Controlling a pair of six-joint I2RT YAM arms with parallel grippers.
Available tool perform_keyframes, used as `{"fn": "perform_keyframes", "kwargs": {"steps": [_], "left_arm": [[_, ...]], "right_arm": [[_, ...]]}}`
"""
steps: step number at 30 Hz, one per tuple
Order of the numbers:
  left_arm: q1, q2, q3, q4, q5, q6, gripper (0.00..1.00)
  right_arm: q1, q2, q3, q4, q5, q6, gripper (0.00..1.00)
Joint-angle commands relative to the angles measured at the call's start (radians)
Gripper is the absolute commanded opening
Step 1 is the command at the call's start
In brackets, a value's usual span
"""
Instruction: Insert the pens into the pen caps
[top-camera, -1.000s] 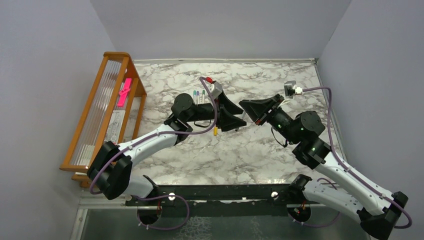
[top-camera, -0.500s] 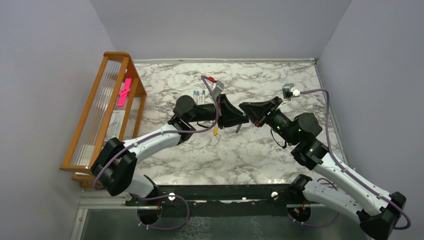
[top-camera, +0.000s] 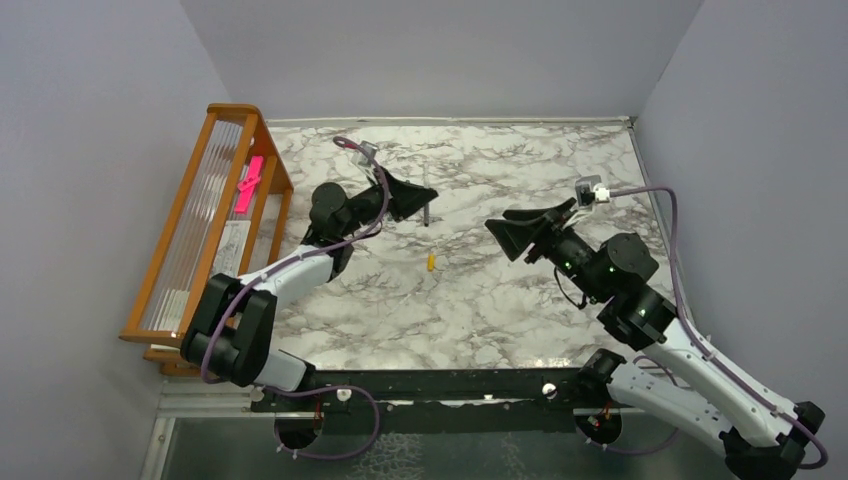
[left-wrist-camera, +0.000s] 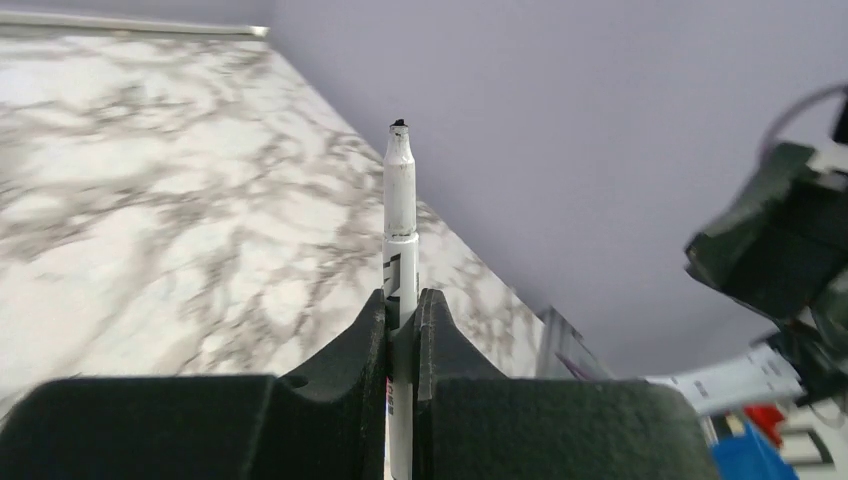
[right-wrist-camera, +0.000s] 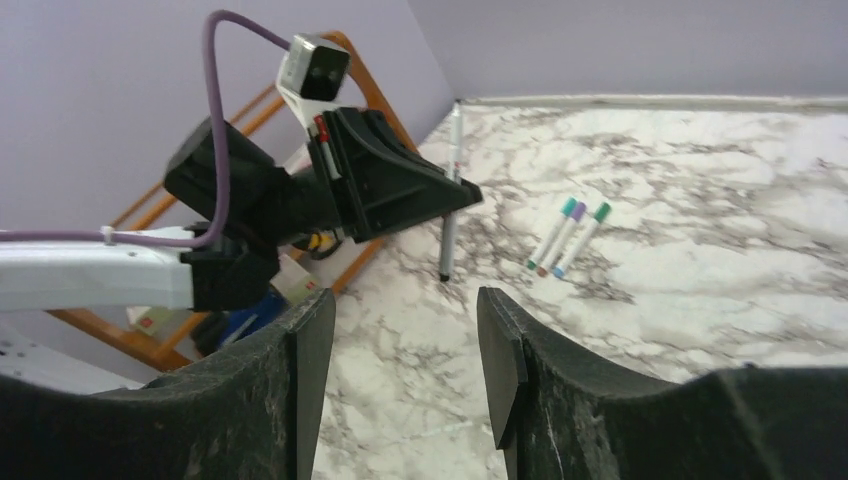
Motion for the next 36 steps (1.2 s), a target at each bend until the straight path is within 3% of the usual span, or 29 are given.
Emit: {"fn": "perform_keyframes", "kwargs": {"steps": [1,7,15,27,32,36], "left_arm": [[0.092,-0.034,-0.063,0.017,-0.157,-0.097,0.00],[0.101,-0.101,-0.075,-0.087,-0.206,-0.060,0.00],[0.116,-0.192,-0.077,-0.248,-0.248,0.024,0.00],[0.116,-0.334,-0.047,-0.487,-0.363,0.125,0.00],[0.116,-0.354,-0.022,-0.534,-0.369,0.149,0.00],[0.116,-0.352,-0.023,-0.547,-0.366,0.156,0.00]], "right_arm": [[0.004,0.094,0.048,-0.238,0.045,-0.051,0.56],[0.008,0.411,0.033,-0.261,-0.046,0.000,0.56],[0.022,0.796,0.197,-0.275,-0.028,-0.017,0.56],[0.046,1.068,0.427,-0.347,0.037,-0.054,0.60],[0.051,1.154,0.474,-0.347,0.062,-0.050,0.50],[0.053,1.207,0.508,-0.355,0.077,-0.047,0.47]]}}
